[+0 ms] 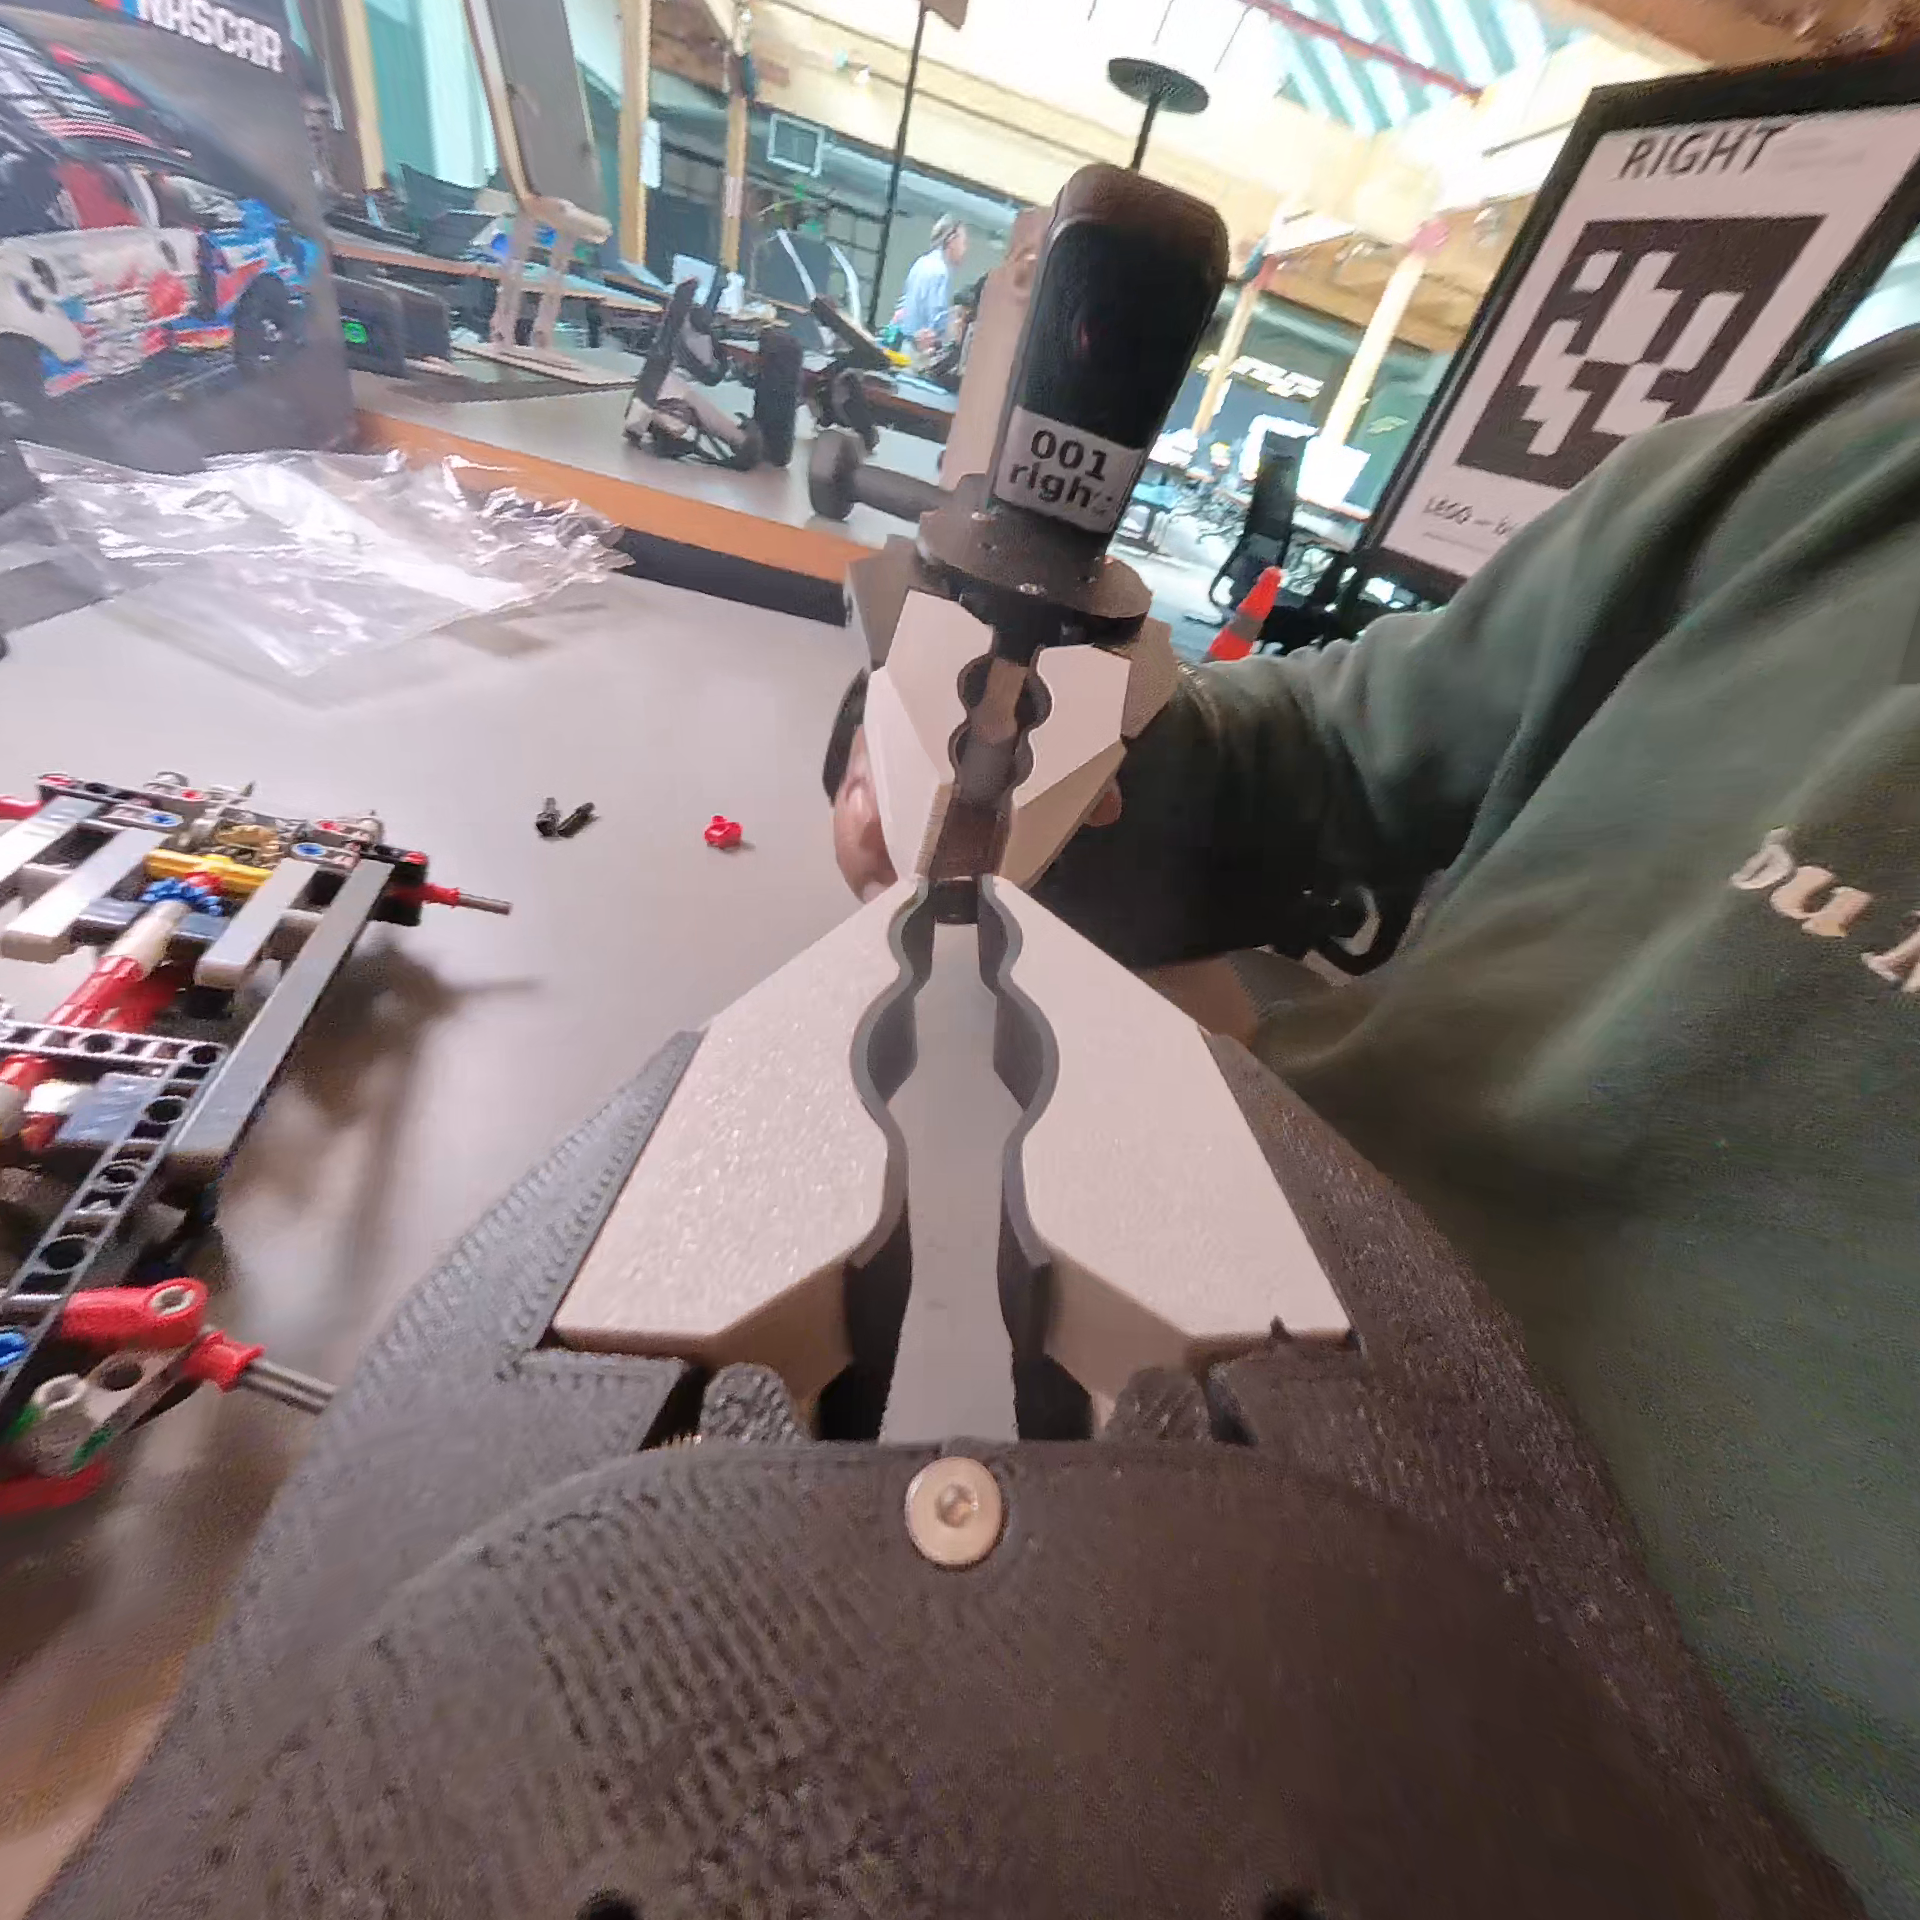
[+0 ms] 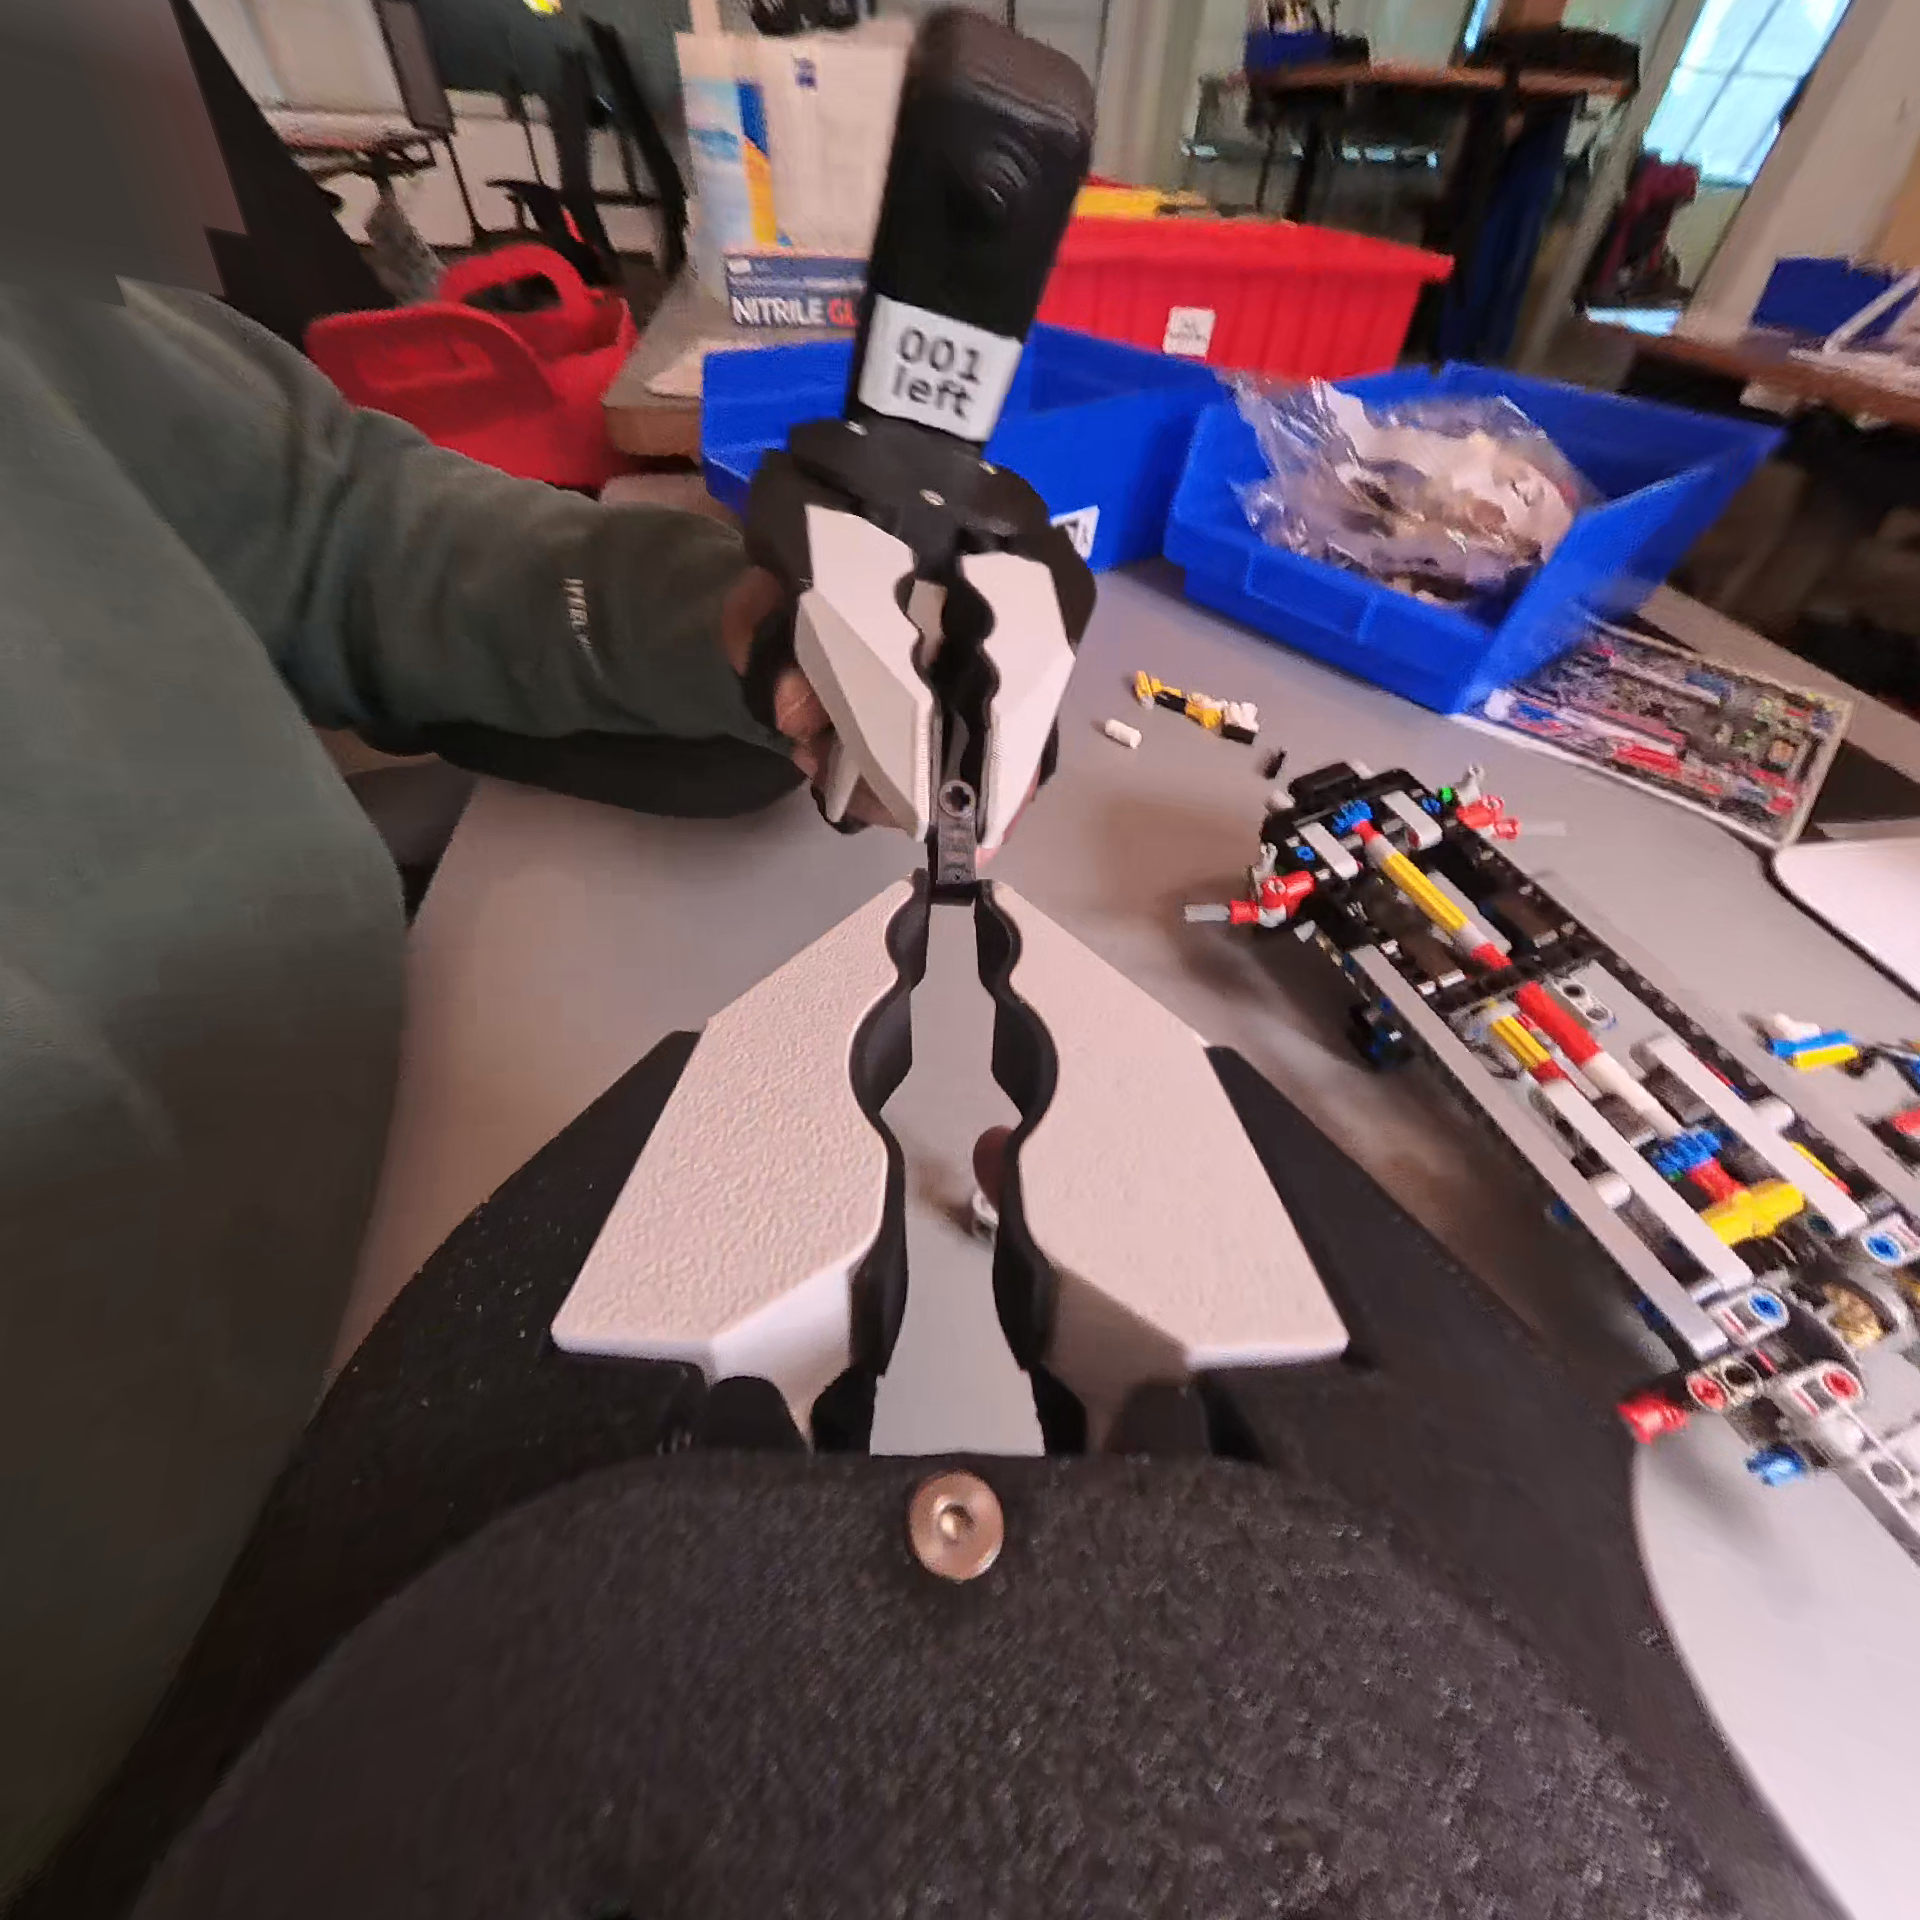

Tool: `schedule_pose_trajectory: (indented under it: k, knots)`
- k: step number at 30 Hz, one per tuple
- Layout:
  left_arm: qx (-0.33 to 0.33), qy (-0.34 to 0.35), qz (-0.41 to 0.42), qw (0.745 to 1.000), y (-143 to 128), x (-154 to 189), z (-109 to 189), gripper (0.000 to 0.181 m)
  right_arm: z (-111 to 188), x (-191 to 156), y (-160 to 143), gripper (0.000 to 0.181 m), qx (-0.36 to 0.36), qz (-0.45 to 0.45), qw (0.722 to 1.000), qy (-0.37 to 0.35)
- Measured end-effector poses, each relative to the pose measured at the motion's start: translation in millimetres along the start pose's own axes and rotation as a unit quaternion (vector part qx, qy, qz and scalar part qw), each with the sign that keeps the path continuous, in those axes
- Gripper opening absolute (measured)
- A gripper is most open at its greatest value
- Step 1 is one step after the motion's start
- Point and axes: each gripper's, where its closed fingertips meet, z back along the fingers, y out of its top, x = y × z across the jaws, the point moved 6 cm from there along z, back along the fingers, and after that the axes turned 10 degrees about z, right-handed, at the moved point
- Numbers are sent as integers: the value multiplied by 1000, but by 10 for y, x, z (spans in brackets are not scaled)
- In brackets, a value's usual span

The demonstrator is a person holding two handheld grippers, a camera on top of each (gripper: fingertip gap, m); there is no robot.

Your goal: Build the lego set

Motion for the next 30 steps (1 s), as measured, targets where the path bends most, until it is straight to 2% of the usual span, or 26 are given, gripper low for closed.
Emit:
schedule_pose_trajectory:
  k: [4,9,12,15,17,21,25,30]
  knots:
    - [0,-30,14,999,-27,14,-6,6,-12,-30,-3,10,10,0,1000,8]
    - [4,-44,36,998,-43,-7,-8,6,-26,-47,-17,5,20,-14,1000,11]
    - [19,-28,53,998,-22,-61,-2,6,-35,1,-29,5,24,-19,999,-18]
    - [34,27,63,997,-12,-188,19,10,-39,110,-81,5,13,-31,997,-66]
    - [37,82,40,995,-7,-270,53,12,-29,198,-132,5,6,-52,993,-103]
    - [23,176,-64,982,6,-301,65,17,-1,353,-246,4,-8,-124,979,-164]
    - [-11,210,-148,966,-43,-236,-41,19,-52,345,-274,4,-12,-158,973,-170]
    - [-36,224,-195,954,-97,-203,-107,19,-103,285,-253,5,-12,-151,975,-160]
